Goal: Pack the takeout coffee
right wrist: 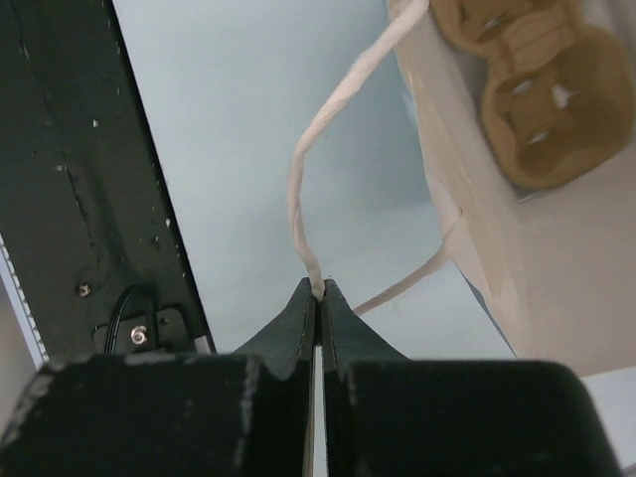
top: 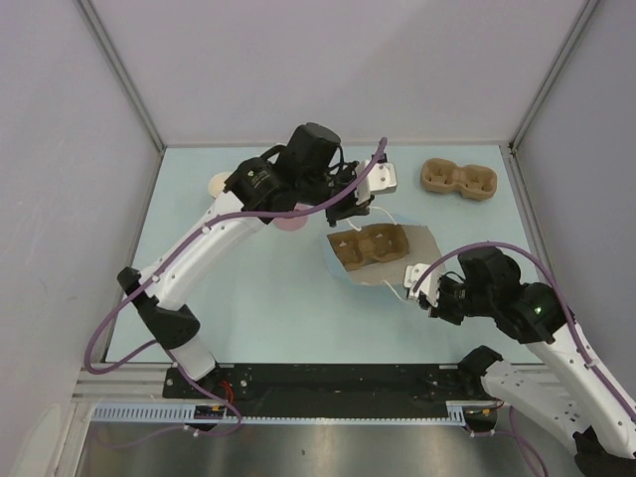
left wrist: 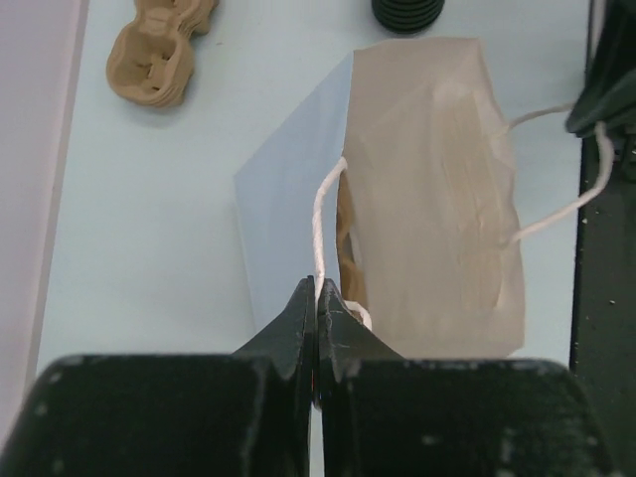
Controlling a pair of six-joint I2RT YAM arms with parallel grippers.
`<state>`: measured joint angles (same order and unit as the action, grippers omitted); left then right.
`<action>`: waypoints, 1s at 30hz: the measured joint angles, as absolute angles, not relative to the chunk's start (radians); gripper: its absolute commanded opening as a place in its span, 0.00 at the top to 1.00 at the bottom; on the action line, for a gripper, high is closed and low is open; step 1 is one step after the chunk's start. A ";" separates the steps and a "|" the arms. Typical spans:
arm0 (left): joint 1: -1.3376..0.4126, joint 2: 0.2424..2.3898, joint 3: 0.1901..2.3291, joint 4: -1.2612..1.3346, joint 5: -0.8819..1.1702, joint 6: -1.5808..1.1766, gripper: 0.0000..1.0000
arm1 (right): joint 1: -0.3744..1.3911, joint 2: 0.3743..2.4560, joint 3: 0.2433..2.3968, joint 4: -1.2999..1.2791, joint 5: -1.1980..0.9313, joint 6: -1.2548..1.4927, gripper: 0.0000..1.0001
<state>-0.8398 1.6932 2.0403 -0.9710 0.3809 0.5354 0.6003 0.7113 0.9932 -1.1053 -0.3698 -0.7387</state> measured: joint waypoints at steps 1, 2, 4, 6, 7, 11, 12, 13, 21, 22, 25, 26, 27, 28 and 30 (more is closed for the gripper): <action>-0.847 1.683 2.032 -0.973 0.385 0.535 0.98 | 0.600 0.701 0.967 -1.105 -0.366 -0.741 1.00; -0.856 1.673 2.022 -0.975 0.389 0.535 0.98 | 0.601 0.686 0.935 -1.106 -0.361 -0.742 1.00; -0.874 1.659 2.001 -0.979 0.391 0.535 0.99 | 0.601 0.668 0.898 -1.110 -0.346 -0.742 1.00; -0.895 1.653 1.981 -0.984 0.390 0.535 0.99 | 0.600 0.653 0.881 -1.111 -0.333 -0.745 1.00; -0.911 1.653 1.972 -0.986 0.390 0.535 0.99 | 0.600 0.647 0.880 -1.111 -0.324 -0.746 1.00; -0.990 1.654 1.948 -1.002 0.384 0.535 1.00 | 0.600 0.626 0.874 -1.106 -0.274 -0.767 1.00; -1.010 1.654 1.947 -1.003 0.383 0.535 1.00 | 0.600 0.623 0.865 -1.106 -0.264 -0.773 1.00; -1.027 1.655 1.946 -1.005 0.382 0.535 1.00 | 0.601 0.623 0.855 -1.106 -0.254 -0.780 1.00; -1.074 1.707 1.945 -1.004 0.377 0.525 1.00 | 0.603 0.584 0.741 -1.099 -0.169 -0.820 1.00; -1.074 1.717 1.945 -1.003 0.376 0.524 1.00 | 0.603 0.575 0.729 -1.097 -0.160 -0.824 1.00; -1.074 1.739 1.945 -1.003 0.371 0.522 1.00 | 0.603 0.561 0.712 -1.092 -0.139 -0.833 1.00; -1.074 1.744 1.945 -1.003 0.369 0.521 1.00 | 0.603 0.560 0.712 -1.090 -0.136 -0.833 1.00; -1.074 1.746 1.946 -1.003 0.368 0.521 1.00 | 0.603 0.557 0.712 -1.085 -0.133 -0.836 1.00; -1.074 1.747 1.947 -1.002 0.364 0.521 1.00 | 0.603 0.554 0.712 -1.082 -0.130 -0.837 1.00; -1.074 1.747 1.953 -0.998 0.348 0.521 1.00 | 0.603 0.550 0.712 -1.078 -0.123 -0.839 1.00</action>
<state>-1.0744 1.7470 1.9530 -0.9981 0.3485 0.5209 0.6033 0.5503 0.7124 -1.0782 -0.1230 -0.8394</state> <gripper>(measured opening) 0.009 0.018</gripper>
